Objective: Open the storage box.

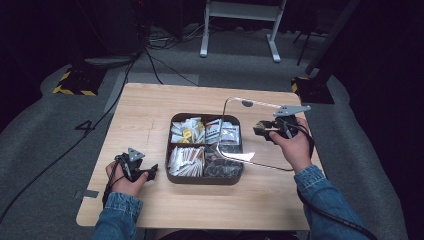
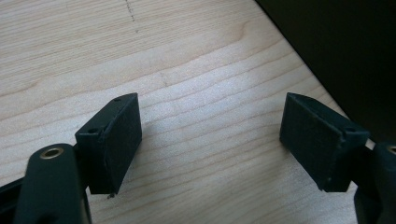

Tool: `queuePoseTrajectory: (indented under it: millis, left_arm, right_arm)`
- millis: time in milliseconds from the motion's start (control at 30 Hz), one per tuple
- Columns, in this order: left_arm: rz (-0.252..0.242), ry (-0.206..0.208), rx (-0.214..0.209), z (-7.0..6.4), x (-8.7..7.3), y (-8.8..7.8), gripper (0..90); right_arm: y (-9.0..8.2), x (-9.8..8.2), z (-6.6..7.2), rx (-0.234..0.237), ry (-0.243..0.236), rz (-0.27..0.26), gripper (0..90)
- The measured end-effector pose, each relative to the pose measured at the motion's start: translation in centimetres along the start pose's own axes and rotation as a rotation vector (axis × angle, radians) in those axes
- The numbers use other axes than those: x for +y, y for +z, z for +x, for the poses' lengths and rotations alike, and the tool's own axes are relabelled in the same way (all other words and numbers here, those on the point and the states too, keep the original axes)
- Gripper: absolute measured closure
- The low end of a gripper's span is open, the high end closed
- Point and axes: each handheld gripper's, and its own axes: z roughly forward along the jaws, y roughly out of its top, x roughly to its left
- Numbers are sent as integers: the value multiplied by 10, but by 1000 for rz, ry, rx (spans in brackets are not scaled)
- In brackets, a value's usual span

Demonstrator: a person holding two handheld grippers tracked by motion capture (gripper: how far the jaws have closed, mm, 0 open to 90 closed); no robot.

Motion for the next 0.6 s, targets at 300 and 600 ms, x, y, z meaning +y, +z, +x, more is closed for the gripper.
queuePoseTrajectory:
  millis: [300,600]
  left_arm:
    - [0,0,0,0,0,0,213]
    - [0,1,1,0,0,0,213]
  right_arm:
    - [-26,-14,-26,-44,38,12,590]
    - [-37,-27,-46,-71,69,36,590]
